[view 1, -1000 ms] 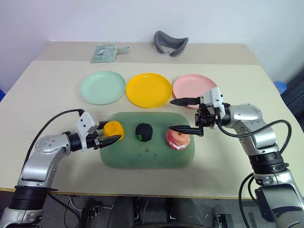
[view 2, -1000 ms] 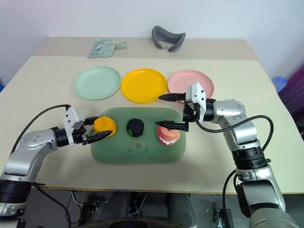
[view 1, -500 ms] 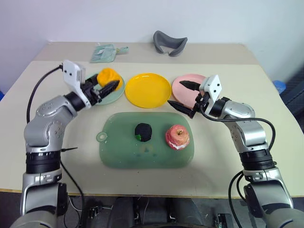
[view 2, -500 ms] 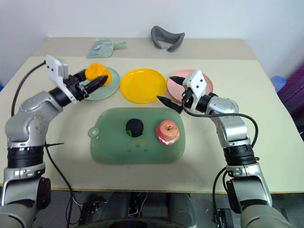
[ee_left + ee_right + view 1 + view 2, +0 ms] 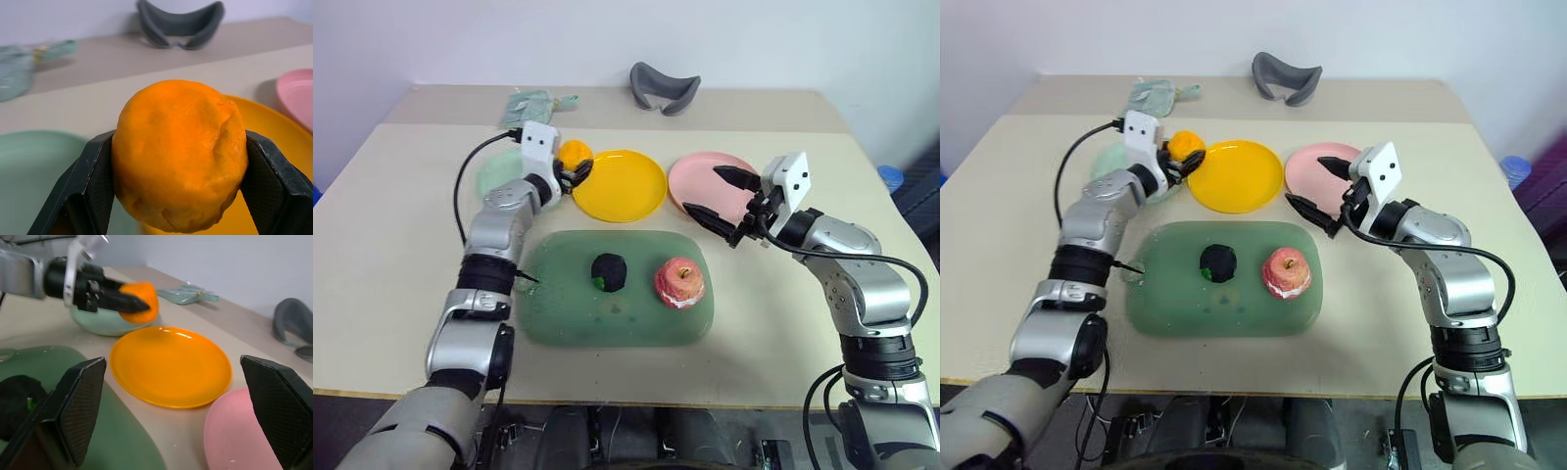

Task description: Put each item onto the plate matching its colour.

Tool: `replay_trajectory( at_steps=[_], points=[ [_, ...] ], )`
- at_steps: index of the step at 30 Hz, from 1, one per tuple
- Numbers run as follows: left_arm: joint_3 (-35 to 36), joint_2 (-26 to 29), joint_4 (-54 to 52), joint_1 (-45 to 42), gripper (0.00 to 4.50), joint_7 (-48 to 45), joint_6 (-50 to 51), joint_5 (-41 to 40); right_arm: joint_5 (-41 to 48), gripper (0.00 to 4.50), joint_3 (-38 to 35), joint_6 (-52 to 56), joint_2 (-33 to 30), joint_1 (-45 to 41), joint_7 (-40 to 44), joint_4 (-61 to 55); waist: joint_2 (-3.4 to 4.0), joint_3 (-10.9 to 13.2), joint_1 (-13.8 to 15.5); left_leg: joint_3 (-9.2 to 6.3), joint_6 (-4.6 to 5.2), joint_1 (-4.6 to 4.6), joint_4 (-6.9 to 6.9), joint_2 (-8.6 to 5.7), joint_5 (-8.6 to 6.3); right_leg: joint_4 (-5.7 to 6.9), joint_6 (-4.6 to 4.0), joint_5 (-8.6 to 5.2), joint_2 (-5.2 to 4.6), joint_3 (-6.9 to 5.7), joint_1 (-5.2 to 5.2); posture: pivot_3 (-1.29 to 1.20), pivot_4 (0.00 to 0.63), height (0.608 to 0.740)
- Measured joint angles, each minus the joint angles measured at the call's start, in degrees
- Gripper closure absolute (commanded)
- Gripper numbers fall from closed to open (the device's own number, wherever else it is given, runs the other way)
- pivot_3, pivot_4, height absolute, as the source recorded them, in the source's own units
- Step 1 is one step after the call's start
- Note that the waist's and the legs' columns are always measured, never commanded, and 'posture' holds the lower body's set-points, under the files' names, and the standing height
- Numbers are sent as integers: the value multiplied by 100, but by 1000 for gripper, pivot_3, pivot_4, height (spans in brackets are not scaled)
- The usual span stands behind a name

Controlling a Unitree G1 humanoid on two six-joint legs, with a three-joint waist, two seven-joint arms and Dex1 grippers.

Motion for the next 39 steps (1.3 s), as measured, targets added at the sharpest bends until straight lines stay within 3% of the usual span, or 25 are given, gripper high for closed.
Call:
replay_trajectory(
  at_steps=[7,9,11,19,24,32,39],
  points=[
    [-96,-198,1374,-645,1636,-35,-407,317,-5,0,4,137,84,0,-265,-212,-9,7,1,1,-1,-3,0,0,1,0,1,-1,0,0,-3,0,150,740],
    [-99,-199,1599,-760,580,-66,-493,378,-2,0,4,190,89,11,-306,-288,-11,8,6,0,-1,-7,1,0,1,0,1,0,-1,0,-4,0,150,740],
    [-98,-198,1712,-803,11,-126,-580,435,1,0,4,238,91,24,-334,-357,-12,9,16,-1,-1,-9,2,-1,1,0,1,-1,-1,-1,-4,0,150,740],
    [-93,-378,1801,-826,11,-385,-701,478,53,0,-1,301,80,153,-378,-446,-13,10,10,-3,-1,-12,3,-1,1,0,1,-1,-1,-2,-6,0,150,740],
    [-113,-144,64,-182,11,-1305,-272,106,238,0,-69,393,-126,454,-231,-694,-13,10,-19,-3,-2,-18,1,2,1,3,1,-1,0,-1,-16,0,150,740],
    [-448,1384,-3663,1464,11,-3172,1654,-1014,871,0,-543,620,-752,1465,407,-1221,-12,11,25,-15,-4,-16,9,1,2,4,1,-1,-2,-1,-6,0,150,740],
    [-419,2579,-4632,2293,11,-4136,1928,-1536,1024,0,-1077,607,-1205,2517,785,-1448,-12,11,21,-18,-3,-3,6,1,2,4,0,-2,-2,0,3,0,150,740]
  ],
)
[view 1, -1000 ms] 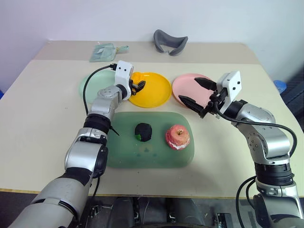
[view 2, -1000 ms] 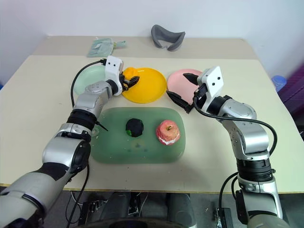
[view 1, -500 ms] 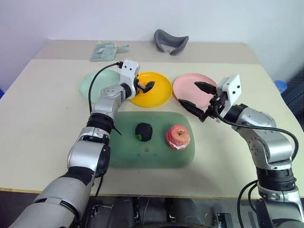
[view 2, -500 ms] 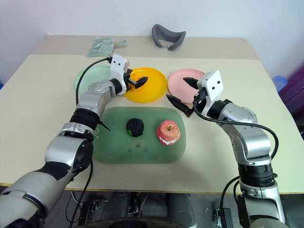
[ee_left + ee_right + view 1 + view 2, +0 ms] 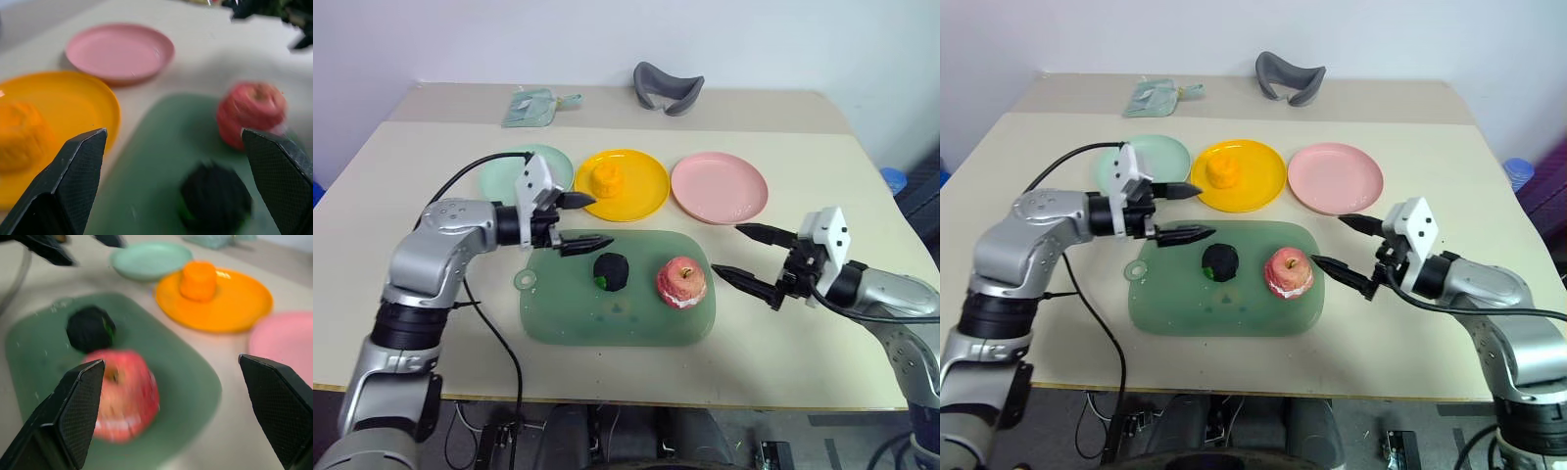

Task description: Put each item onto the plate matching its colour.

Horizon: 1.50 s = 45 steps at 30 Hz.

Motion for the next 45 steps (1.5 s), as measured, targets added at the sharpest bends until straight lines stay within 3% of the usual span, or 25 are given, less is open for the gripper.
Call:
replay_trajectory(
  at_steps=[5,20,23,27,39,45],
  points=[
    [-60,310,-122,162,11,-372,-178,-34,39,0,-168,-68,-32,506,198,-83,-1,0,12,-3,1,5,1,-1,0,-1,0,0,-1,1,6,0,150,740],
    [-1255,-159,667,-90,11,-340,-1048,1104,19,0,-254,-497,-61,891,479,-112,-1,0,27,-5,2,6,3,-2,-1,-1,0,0,0,2,7,0,150,740],
    [-1284,-370,766,-159,902,-286,-1068,1200,21,0,-226,-479,-61,777,409,-169,-1,0,28,-7,3,7,3,-2,-1,0,0,0,0,2,7,0,150,740],
    [-1345,-473,775,-154,2801,-286,-1125,1233,51,0,-218,-344,-70,614,307,-307,-1,0,23,-9,3,7,3,-1,-1,0,0,0,0,3,7,0,150,740],
    [-962,-523,735,-74,2801,79,-759,1062,316,0,70,-198,-125,-95,555,-442,-1,0,25,-13,4,6,4,-2,-1,1,0,0,0,3,7,0,150,740],
    [-187,-1148,726,-211,2801,1175,-109,691,208,0,696,-510,-58,-1008,871,-91,-2,0,8,-16,4,7,7,0,-1,2,0,0,0,2,8,0,150,740]
  ],
)
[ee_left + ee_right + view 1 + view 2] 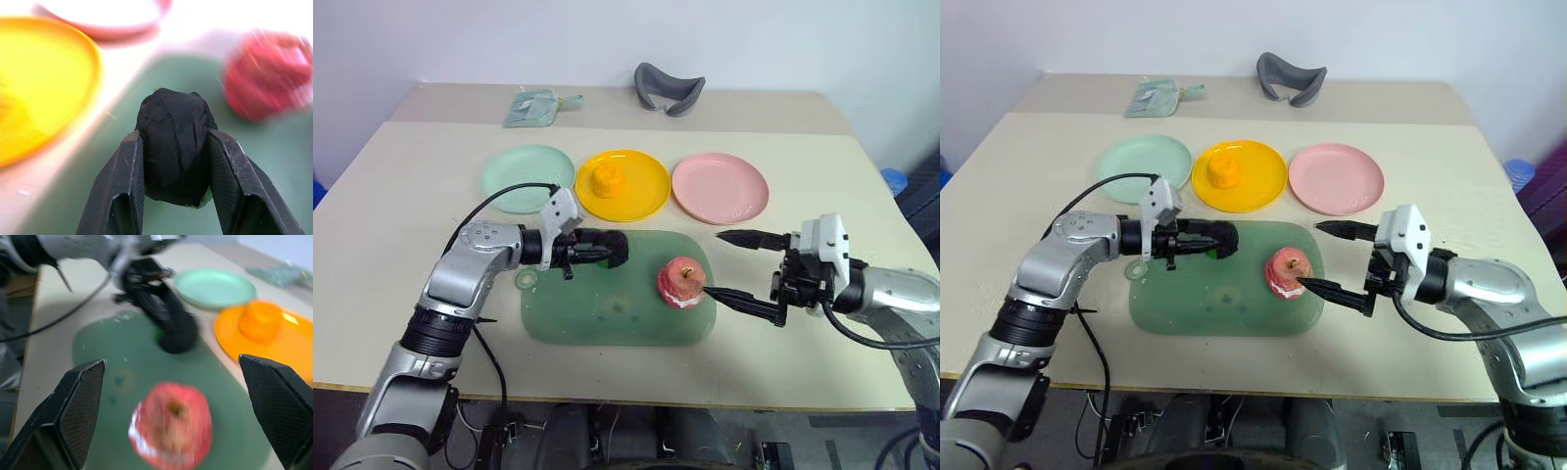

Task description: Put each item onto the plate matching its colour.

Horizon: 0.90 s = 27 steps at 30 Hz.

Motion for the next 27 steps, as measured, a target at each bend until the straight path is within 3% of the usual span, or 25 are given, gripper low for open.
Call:
replay_trajectory(
  at_steps=[9,14,23,26,27],
  points=[
    [1451,-595,580,-506,2801,2525,182,83,-857,0,842,-544,1232,-1647,-795,1282,0,0,-30,6,-2,1,-4,3,1,6,0,0,0,0,-6,0,150,740],
    [1675,-656,819,-497,2801,3438,-161,456,-1319,0,1161,-813,1766,-1962,-1218,1707,-1,0,7,16,-2,-6,1,0,1,5,1,0,-5,-3,-6,0,150,740],
    [1687,-1010,1741,-736,2801,4305,-864,766,-1598,0,1319,-1113,2069,-2093,-1351,2036,-1,0,-28,23,-3,-5,-1,1,2,6,0,0,-1,-4,-8,0,150,740],
    [1674,-1017,2017,-741,1983,4323,-1119,790,-1604,0,1319,-1120,2072,-2102,-1352,2060,-1,0,-30,24,-3,-4,-2,1,2,6,0,0,-1,-4,-8,0,150,740],
    [1650,-1018,2119,-740,1454,4327,-1220,825,-1609,0,1319,-1122,2073,-2103,-1354,2063,-1,0,-30,25,-3,-4,-2,1,2,6,0,0,-1,-4,-8,0,150,740]
  ],
)
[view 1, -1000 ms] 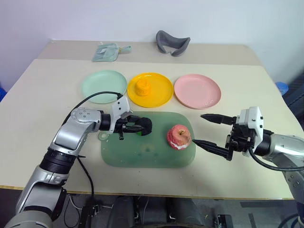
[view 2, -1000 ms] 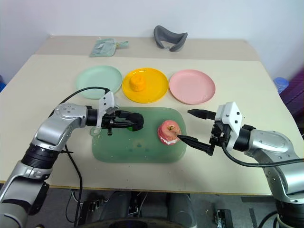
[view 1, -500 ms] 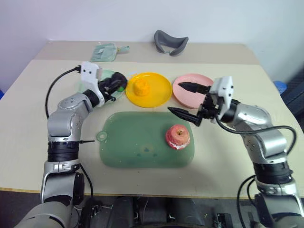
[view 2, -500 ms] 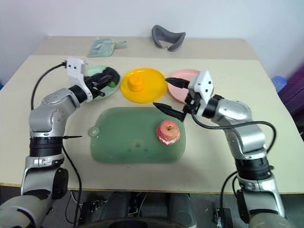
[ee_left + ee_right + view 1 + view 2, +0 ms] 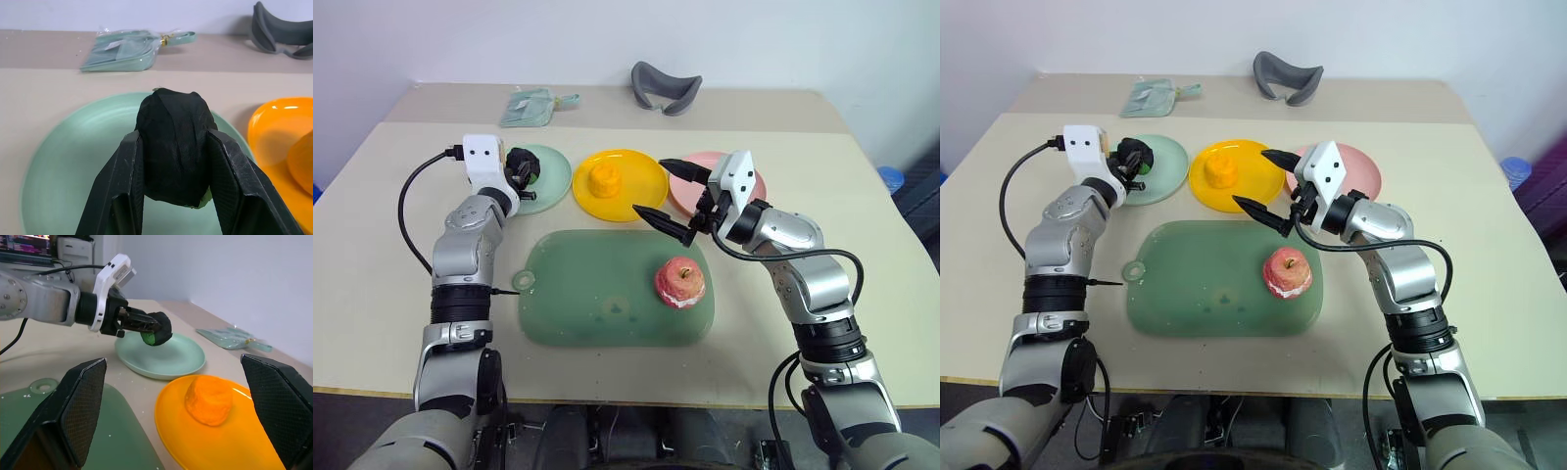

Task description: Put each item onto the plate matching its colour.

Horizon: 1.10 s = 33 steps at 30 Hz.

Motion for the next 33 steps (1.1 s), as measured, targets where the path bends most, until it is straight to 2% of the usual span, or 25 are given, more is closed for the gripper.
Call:
replay_trajectory(
  at_steps=[3,9,13,18,24,33],
  points=[
    [-33,-13,212,3,15,15,-227,91,-32,0,0,-5,-1,0,-14,1,0,0,6,1,0,-1,0,0,0,0,0,0,0,0,0,0,150,740],
    [-29,-98,83,51,15,-574,-882,-119,-34,0,-59,0,-113,101,7,-25,0,0,17,2,0,-2,0,0,0,-1,0,0,-1,-1,0,0,150,740],
    [-147,-31,-964,494,15,-1964,-878,-942,105,0,-216,272,-599,642,209,-317,0,0,2,3,-1,-2,-3,0,0,-3,0,0,-1,0,-1,0,150,740],
    [-677,491,-1649,1309,15,-3322,-1258,-1062,369,0,-254,818,-1136,1287,530,-843,2,-1,-40,8,-6,11,-7,5,3,1,-1,0,5,4,2,0,150,740],
    [-877,1592,-2176,1854,15,-5323,-670,-1855,547,0,-227,1153,-1430,1751,806,-1195,1,0,34,1,-4,9,-5,1,1,-3,-1,-1,-2,3,7,0,150,740],
    [-954,2091,-2712,2032,15,-6483,-261,-2395,573,0,-99,1268,-1423,1861,969,-1279,1,0,-3,-4,-3,10,-6,3,1,-3,-2,-1,2,4,6,0,150,740]
  ],
)
